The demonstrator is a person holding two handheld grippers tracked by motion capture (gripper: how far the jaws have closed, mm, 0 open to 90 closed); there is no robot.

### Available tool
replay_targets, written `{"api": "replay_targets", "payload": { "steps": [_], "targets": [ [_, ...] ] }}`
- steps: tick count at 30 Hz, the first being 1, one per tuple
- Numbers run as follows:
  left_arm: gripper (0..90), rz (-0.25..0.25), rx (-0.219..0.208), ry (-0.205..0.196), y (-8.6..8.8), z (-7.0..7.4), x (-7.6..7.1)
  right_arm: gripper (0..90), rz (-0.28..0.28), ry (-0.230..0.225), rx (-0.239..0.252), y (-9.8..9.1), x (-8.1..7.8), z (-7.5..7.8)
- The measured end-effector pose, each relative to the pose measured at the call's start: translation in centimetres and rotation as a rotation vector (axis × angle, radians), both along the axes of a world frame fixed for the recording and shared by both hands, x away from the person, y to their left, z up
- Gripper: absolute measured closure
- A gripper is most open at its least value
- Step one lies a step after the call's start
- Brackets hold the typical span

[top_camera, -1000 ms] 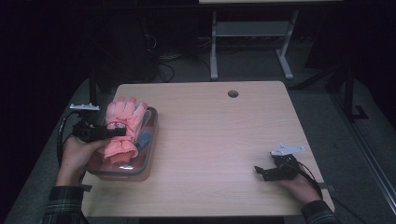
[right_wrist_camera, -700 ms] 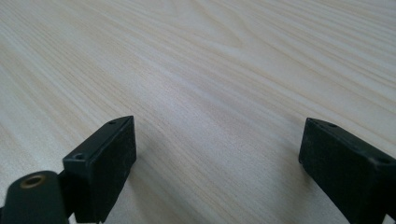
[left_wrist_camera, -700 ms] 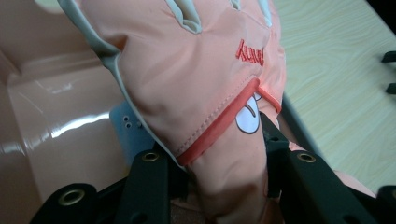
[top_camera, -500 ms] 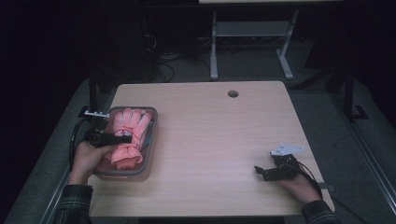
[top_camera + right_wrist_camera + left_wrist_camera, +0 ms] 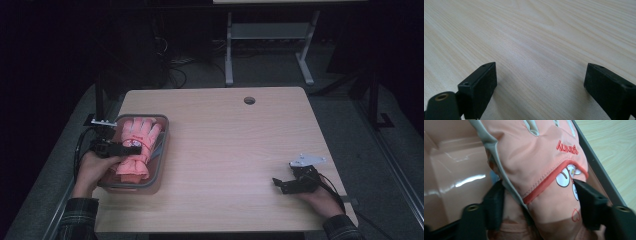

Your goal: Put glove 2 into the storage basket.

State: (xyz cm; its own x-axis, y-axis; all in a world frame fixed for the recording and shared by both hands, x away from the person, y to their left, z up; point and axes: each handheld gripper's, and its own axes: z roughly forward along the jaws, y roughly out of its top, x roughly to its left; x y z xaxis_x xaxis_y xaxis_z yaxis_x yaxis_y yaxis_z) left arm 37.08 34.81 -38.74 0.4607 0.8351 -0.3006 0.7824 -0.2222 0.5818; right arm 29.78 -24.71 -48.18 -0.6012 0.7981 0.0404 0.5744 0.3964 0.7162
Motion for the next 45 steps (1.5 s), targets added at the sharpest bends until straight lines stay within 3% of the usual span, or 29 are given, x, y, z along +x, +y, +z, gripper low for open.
{"api": "replay_targets", "payload": {
  "steps": [3, 7, 19, 29, 36, 45],
  "targets": [
    [20.6, 0.016, 0.036, -0.017, 0.1, 0.6, 0.0, 10.8, 0.000, 0.000, 0.000, 0.0, 0.0, 0.0],
    [16.0, 0.057, 0.041, -0.056, 0.9, 1.7, -0.1, 10.8, 0.000, 0.000, 0.000, 0.0, 0.0, 0.0],
    [13.2, 0.099, 0.058, -0.099, 2.2, 3.6, -0.3, 10.8, 0.000, 0.000, 0.000, 0.0, 0.0, 0.0],
    [13.2, 0.085, 0.068, -0.143, 1.6, 5.5, -0.3, 10.8, 0.000, 0.000, 0.000, 0.0, 0.0, 0.0],
    [13.2, 0.044, 0.063, -0.173, -0.2, 6.8, -0.3, 10.8, 0.000, 0.000, 0.000, 0.0, 0.0, 0.0],
    [13.2, -0.038, 0.040, -0.202, -4.0, 7.5, 0.1, 10.8, 0.000, 0.000, 0.000, 0.0, 0.0, 0.0]
  ]
}}
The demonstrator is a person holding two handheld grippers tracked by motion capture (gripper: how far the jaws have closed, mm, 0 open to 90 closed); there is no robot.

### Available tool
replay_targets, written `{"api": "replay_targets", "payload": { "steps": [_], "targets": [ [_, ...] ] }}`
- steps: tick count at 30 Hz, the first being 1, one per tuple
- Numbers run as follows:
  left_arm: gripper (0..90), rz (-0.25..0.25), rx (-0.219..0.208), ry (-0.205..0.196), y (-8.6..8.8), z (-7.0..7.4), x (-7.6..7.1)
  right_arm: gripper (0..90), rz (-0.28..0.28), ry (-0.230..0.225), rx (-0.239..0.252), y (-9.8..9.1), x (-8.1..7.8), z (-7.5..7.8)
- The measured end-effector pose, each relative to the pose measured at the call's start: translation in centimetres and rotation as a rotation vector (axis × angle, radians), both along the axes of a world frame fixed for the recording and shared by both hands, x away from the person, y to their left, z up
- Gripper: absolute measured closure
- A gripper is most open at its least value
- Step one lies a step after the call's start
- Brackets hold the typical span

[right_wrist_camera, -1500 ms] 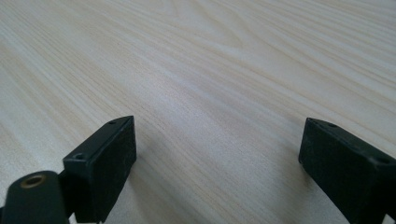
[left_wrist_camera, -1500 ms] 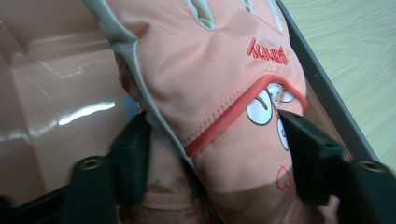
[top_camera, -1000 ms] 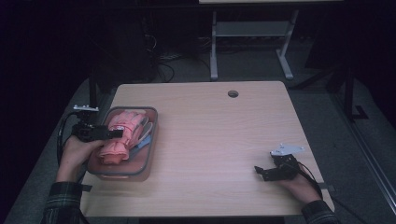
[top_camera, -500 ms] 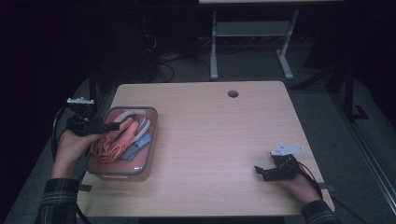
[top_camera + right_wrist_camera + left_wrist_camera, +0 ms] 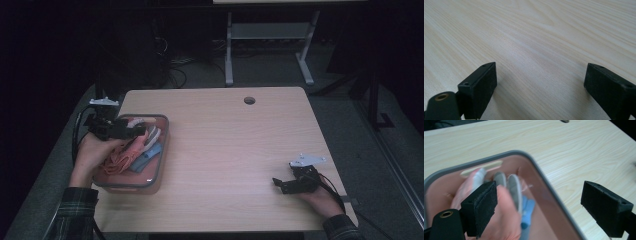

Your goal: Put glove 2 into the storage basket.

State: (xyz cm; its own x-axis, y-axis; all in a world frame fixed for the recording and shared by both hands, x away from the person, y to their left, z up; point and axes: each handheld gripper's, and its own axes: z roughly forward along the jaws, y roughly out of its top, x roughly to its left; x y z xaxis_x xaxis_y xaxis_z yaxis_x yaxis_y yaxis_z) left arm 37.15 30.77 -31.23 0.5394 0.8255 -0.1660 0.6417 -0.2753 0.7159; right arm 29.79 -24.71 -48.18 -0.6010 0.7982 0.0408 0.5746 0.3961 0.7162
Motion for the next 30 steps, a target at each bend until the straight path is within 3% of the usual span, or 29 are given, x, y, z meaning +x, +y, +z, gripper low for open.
{"api": "replay_targets", "payload": {
  "steps": [15, 22, 30],
  "targets": [
    [13.5, -0.161, -0.029, -0.034, -8.1, -0.6, -0.4, 10.7, 0.003, 0.000, 0.000, 0.0, 0.0, 0.0],
    [13.9, -0.240, -0.062, -0.052, -11.7, -1.9, -1.6, 10.7, 0.005, -0.001, 0.001, 0.0, 0.0, 0.0],
    [13.9, -0.297, -0.057, -0.060, -14.6, -3.9, -3.2, 10.7, 0.007, -0.001, 0.002, 0.0, 0.0, 0.0]
  ]
}}
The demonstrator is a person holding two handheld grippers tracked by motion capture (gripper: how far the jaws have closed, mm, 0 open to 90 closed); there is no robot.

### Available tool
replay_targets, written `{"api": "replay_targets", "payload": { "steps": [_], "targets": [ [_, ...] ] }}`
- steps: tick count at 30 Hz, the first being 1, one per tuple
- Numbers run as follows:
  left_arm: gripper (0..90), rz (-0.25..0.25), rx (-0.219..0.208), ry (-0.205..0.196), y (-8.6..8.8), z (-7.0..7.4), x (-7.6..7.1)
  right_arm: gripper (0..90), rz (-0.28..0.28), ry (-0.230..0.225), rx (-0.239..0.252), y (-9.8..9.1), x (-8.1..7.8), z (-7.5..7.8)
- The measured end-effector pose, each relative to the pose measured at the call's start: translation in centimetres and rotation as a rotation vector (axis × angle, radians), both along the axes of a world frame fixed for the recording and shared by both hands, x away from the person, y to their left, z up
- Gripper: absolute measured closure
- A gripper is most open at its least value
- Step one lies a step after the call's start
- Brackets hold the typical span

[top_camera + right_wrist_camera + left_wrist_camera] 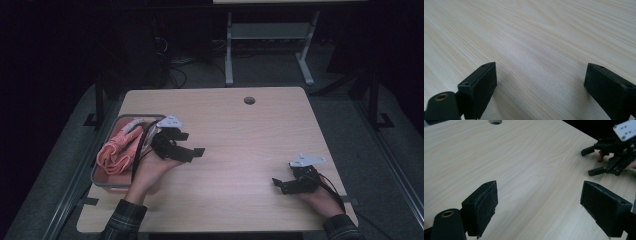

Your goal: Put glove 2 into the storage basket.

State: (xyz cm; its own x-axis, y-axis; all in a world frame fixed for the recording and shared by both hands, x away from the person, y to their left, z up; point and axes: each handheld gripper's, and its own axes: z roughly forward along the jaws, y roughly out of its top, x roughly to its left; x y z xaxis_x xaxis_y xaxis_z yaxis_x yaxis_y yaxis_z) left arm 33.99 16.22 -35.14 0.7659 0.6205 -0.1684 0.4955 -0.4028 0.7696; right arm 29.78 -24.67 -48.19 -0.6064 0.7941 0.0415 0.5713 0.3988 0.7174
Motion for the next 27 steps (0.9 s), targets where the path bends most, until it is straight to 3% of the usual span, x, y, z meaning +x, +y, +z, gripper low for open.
{"api": "replay_targets", "payload": {
  "steps": [8, 16, 27],
  "targets": [
    [13.9, -0.028, 0.023, -0.019, -1.7, -2.0, -1.0, 10.7, 0.002, 0.000, 0.000, 0.0, 0.0, 0.0],
    [13.9, -0.051, 0.073, -0.048, -3.2, -4.8, -1.9, 10.7, 0.010, -0.002, -0.002, 0.0, 0.0, 0.0],
    [13.9, -0.061, 0.088, -0.042, -4.1, -8.2, -2.8, 10.7, 0.020, 0.000, 0.001, 0.2, -0.1, 0.0]
  ]
}}
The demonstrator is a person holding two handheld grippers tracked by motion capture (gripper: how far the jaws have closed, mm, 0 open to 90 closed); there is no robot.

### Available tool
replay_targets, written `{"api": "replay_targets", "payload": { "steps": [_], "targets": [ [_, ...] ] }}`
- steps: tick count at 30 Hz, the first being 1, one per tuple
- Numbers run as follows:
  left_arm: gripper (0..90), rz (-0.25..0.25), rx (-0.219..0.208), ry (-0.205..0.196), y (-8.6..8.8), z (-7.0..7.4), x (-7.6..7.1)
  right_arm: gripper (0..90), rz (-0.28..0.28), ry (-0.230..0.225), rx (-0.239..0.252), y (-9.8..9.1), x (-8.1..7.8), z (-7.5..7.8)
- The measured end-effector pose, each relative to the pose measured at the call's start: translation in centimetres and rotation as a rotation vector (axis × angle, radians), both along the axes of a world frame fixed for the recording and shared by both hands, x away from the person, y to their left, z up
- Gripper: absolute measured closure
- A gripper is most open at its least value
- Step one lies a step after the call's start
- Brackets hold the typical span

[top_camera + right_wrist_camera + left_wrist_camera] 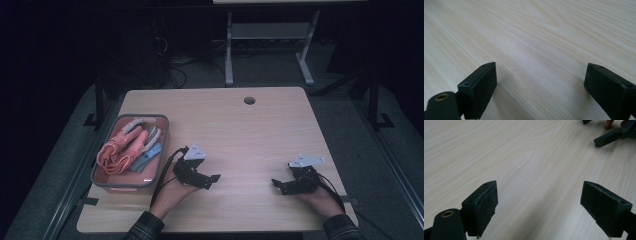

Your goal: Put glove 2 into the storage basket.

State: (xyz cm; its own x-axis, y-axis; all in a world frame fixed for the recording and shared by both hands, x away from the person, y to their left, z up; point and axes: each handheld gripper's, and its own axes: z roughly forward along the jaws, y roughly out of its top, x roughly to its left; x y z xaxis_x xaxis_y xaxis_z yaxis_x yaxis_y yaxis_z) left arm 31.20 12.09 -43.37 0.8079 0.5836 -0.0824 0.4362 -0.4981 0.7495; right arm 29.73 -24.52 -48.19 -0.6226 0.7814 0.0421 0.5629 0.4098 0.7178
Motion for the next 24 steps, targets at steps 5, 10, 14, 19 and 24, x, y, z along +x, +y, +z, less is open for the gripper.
{"api": "replay_targets", "payload": {
  "steps": [5, 10, 14, 19, 24],
  "targets": [
    [13.8, -0.010, 0.045, -0.002, -0.7, -1.9, -0.3, 10.7, 0.002, -0.002, -0.001, 0.0, 0.0, 0.0],
    [13.4, -0.038, 0.096, -0.017, -1.2, -3.3, -0.5, 10.7, 0.005, -0.002, 0.000, 0.0, 0.0, 0.0],
    [12.9, -0.051, 0.118, -0.026, -1.7, -4.1, -0.7, 10.7, 0.006, -0.002, 0.000, 0.0, 0.0, 0.0],
    [12.8, -0.059, 0.091, -0.040, -1.6, -4.4, -0.8, 10.7, 0.008, -0.003, -0.003, 0.0, 0.0, 0.0],
    [12.9, -0.079, 0.088, -0.040, -1.7, -4.4, -0.8, 10.7, 0.009, -0.002, -0.003, 0.1, 0.0, 0.0]
  ]
}}
